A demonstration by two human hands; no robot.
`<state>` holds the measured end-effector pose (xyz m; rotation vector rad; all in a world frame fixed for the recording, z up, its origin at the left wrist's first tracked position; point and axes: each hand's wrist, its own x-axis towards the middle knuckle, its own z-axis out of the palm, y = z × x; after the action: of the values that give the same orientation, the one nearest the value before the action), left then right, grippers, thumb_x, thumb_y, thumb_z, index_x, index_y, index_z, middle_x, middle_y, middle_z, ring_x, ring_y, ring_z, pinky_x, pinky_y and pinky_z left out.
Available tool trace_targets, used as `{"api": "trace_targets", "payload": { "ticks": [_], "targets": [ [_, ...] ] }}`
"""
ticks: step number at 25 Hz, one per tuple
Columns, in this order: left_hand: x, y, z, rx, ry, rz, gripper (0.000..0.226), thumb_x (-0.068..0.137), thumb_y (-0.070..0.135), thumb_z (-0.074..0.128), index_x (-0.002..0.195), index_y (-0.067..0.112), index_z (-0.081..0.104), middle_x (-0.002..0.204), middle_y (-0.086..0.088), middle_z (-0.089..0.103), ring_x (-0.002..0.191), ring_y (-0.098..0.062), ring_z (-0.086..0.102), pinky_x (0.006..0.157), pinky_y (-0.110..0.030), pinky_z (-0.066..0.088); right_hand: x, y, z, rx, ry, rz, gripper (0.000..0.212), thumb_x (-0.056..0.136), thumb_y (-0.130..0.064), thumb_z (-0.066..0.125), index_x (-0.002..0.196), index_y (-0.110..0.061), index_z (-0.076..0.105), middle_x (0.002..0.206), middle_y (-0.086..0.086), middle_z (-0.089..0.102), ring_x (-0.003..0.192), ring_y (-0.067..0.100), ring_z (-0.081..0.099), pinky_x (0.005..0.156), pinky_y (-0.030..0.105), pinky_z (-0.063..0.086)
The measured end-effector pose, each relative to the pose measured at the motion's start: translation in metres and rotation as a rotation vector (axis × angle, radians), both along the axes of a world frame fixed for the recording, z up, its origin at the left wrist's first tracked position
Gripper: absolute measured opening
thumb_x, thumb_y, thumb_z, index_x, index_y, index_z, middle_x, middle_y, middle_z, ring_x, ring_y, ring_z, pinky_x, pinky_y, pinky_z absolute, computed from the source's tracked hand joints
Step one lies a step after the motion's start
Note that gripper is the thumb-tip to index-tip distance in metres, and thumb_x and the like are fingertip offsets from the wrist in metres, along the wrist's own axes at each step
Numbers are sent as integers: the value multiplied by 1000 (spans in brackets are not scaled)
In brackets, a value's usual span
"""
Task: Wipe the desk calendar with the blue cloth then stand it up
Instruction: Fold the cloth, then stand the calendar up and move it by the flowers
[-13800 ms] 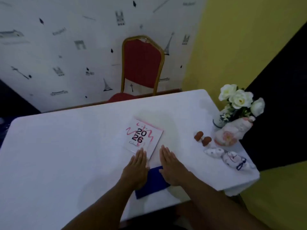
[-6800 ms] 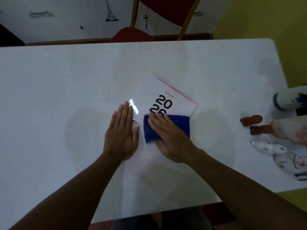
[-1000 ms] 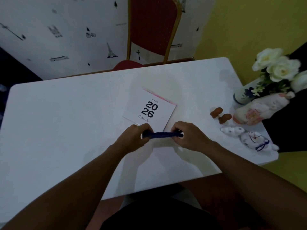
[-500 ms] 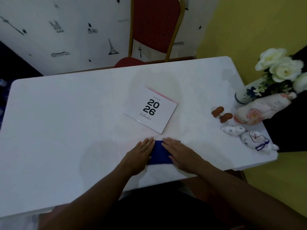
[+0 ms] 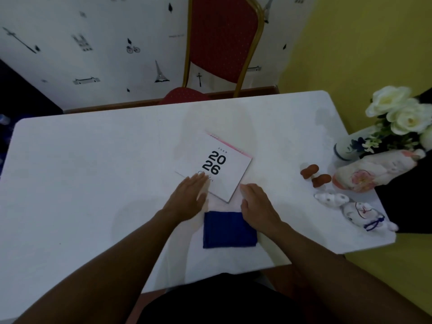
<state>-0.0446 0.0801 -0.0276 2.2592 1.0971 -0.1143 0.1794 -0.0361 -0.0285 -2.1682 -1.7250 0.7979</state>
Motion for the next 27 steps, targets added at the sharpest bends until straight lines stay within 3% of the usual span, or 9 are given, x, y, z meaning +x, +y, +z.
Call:
{"api": "trace_targets", "payload": {
  "ticks": [3,4,6,8,10,14,18,23,27],
  "targets": [
    [7,35,7,-29,-15,135,64,107,28,47,165,13,22,174,-8,21,162,-23,17,132,-38,12,-1,33,6,-122,110,-223,37,102,-13,49,139,-8,52,129,7,53,120,21,51,101,33,48],
    [9,44,8,-41,-15,169,66,107,27,48,165,12,21,174,-9,21,162,-24,18,132,-39,13,-1,43,7,-137,127,-285,30,102,-13,49,131,-8,57,121,6,55,112,20,55,92,31,50],
    [13,60,9,-75,-11,234,69,106,27,51,165,9,19,174,-11,19,162,-27,17,133,-42,15,0,57,6,-133,127,-390,17,101,-10,47,95,-7,62,95,5,56,85,18,57,64,22,42],
    [17,73,8,-131,19,287,74,105,26,53,165,5,15,175,-14,13,163,-29,12,133,-44,14,1,67,4,-155,165,-487,30,99,-4,44,70,-8,49,74,6,52,64,15,47,52,20,29],
    [19,81,6,-178,60,317,77,104,25,54,164,2,12,175,-17,9,164,-30,9,133,-43,11,1,72,4,-177,233,-586,34,98,-2,44,65,-9,47,65,8,50,57,14,42,51,22,26],
    [24,85,2,-173,19,375,70,100,19,58,160,3,27,167,-18,33,155,-35,32,127,-49,28,-1,74,1,-171,363,-756,27,97,-9,52,74,-1,65,75,17,68,64,22,57,58,25,39],
    [26,81,0,-107,-25,526,74,91,17,71,156,10,35,152,-21,47,140,-40,43,119,-51,36,-4,73,2,-142,524,-882,33,96,-9,55,78,-28,74,87,4,78,83,28,75,79,38,64],
    [15,78,3,-265,-116,740,87,79,18,88,150,10,38,144,-19,52,133,-38,53,112,-53,48,11,74,7,-206,857,-996,40,91,5,47,99,-20,77,78,4,81,70,23,78,64,33,65],
    [4,63,9,-332,-243,741,75,79,24,88,139,11,45,125,-5,61,108,-26,62,85,-35,56,18,75,20,-133,969,-922,49,86,10,45,98,-27,74,83,0,82,71,21,76,64,36,63]
  ]
}}
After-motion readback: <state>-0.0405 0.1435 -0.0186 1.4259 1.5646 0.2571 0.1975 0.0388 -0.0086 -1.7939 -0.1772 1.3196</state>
